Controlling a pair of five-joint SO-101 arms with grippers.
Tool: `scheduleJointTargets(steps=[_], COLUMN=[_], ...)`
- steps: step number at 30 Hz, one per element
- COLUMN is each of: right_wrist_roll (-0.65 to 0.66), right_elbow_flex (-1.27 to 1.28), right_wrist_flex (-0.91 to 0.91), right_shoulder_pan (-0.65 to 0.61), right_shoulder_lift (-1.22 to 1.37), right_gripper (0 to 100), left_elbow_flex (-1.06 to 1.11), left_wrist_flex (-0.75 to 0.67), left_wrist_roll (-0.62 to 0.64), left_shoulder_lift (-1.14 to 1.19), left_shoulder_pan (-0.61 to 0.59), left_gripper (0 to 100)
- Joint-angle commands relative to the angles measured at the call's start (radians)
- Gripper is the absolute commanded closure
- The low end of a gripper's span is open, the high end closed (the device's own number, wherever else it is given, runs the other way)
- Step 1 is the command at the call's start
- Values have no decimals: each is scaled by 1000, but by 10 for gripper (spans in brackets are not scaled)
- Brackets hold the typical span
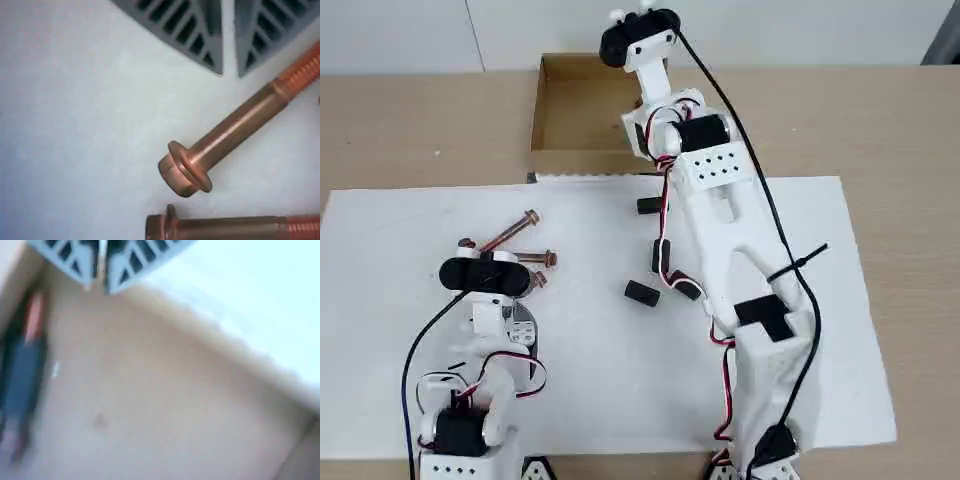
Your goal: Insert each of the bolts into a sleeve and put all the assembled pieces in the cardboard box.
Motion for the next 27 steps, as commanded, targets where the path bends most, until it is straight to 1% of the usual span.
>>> scheduleJointTargets(steps=[1,8,13,15,19,24,27], right_wrist_roll=[-9,-8,-12,-35,-141,-209,-218], right_elbow_flex=[-52,-52,-46,-26,51,164,201], right_wrist_flex=[140,455,610,624,628,627,625], right_shoulder_pan=[2,-15,-50,-58,-59,-61,-88], right_shoulder_lift=[-116,-199,-211,-217,-220,-220,-213], right_gripper=[995,995,995,995,995,995,994], left_elbow_flex=[-7,-7,-7,-7,-7,-7,-7], left_wrist_flex=[-26,-26,-26,-26,-26,-26,-26], left_wrist_roll=[-5,-5,-5,-5,-5,-5,-5], left_shoulder_lift=[-8,-8,-8,-8,-8,-8,-8], left_shoulder_pan=[-6,-6,-6,-6,-6,-6,-6], left_gripper=[994,994,994,994,994,994,994])
